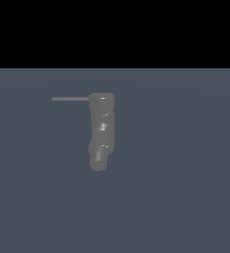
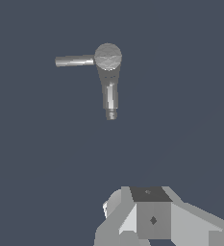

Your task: Turn on the faucet by rotating a designated handle.

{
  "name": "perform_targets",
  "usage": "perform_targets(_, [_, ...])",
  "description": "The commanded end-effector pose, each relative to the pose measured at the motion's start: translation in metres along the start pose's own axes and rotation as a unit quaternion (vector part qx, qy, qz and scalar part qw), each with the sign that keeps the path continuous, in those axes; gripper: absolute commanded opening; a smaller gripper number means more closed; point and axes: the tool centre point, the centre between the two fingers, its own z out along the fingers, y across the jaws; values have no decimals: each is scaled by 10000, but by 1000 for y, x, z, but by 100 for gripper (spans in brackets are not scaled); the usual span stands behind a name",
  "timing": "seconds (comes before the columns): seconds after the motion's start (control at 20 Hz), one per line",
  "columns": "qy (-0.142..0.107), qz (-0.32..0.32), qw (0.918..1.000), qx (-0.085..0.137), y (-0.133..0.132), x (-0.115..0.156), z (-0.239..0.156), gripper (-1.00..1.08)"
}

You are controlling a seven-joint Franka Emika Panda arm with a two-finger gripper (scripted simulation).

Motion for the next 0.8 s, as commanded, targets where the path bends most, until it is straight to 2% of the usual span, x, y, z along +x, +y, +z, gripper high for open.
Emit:
perform_targets(0.0, [-2, 157, 9999, 0, -7, 2, 6, -100])
perform_targets(0.35, [-5, 785, 9969, 0, -33, 11, 30, -100])
perform_targets(0.75, [-9, 1605, 9870, 4, -67, 28, 62, -100])
